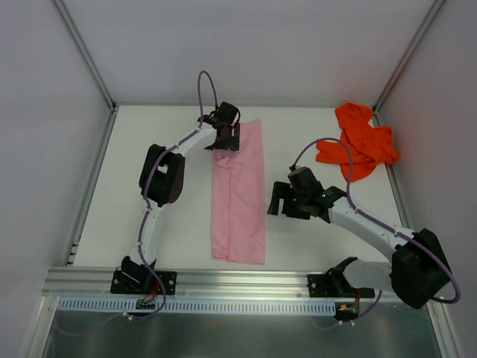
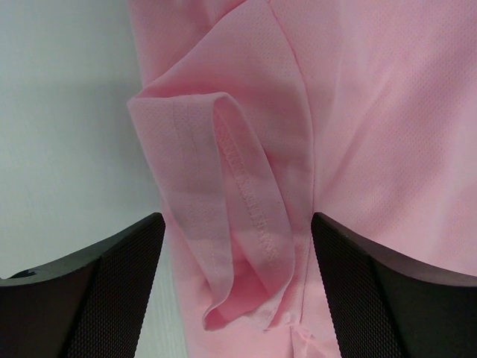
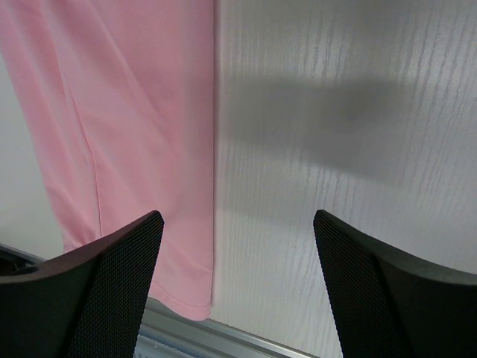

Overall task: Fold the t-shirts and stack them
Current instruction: Grab the bottom of the folded rectangular tshirt with both arms

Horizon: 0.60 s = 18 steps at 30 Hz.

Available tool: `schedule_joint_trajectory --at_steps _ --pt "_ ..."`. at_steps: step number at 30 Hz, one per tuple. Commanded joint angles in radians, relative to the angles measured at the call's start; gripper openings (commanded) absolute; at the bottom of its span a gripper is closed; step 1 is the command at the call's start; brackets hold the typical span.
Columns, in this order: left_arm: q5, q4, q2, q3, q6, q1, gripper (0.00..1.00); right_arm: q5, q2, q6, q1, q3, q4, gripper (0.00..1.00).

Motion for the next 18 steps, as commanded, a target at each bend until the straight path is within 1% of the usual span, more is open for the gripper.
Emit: schedule_joint_trajectory --at_steps 1,6,9,10,13,14,15,16,18 --pt "-0.013 -0.022 0.004 0.029 0.017 -0.012 0.79 0.022 0.008 -0.008 0.005 0.045 0.002 0.86" --pt "-0.082 -0.059 0.029 0.02 0.02 -0.01 0.75 0.022 0.008 -0.009 0.005 0.044 -0.001 0.86" --pt "-0.088 -0.042 0.012 -0.015 0.0 -0.003 0.68 0.022 0.008 -0.009 0.006 0.044 -0.001 0.86" --pt "-0.087 -0.024 -0.003 -0.027 -0.003 0.002 0.62 0.022 0.008 -0.009 0.005 0.044 -0.004 0.86" --pt "-0.082 -0.008 -0.017 -0.04 -0.003 0.002 0.53 0.022 0.007 -0.009 0.006 0.042 -0.004 0.86" --pt "-0.079 -0.005 -0.018 -0.04 -0.003 0.002 0.45 0.022 0.007 -0.009 0.006 0.042 -0.006 0.86" --pt "-0.081 -0.004 -0.026 -0.04 -0.005 0.002 0.4 0.022 0.007 -0.009 0.005 0.042 -0.006 0.86" --pt "-0.081 0.003 -0.031 -0.043 -0.005 0.002 0.3 0.022 0.007 -0.008 0.005 0.042 -0.004 0.86" --pt "-0.094 0.004 -0.043 -0.044 -0.008 0.003 0.22 0.022 0.005 -0.008 0.005 0.042 -0.003 0.86"
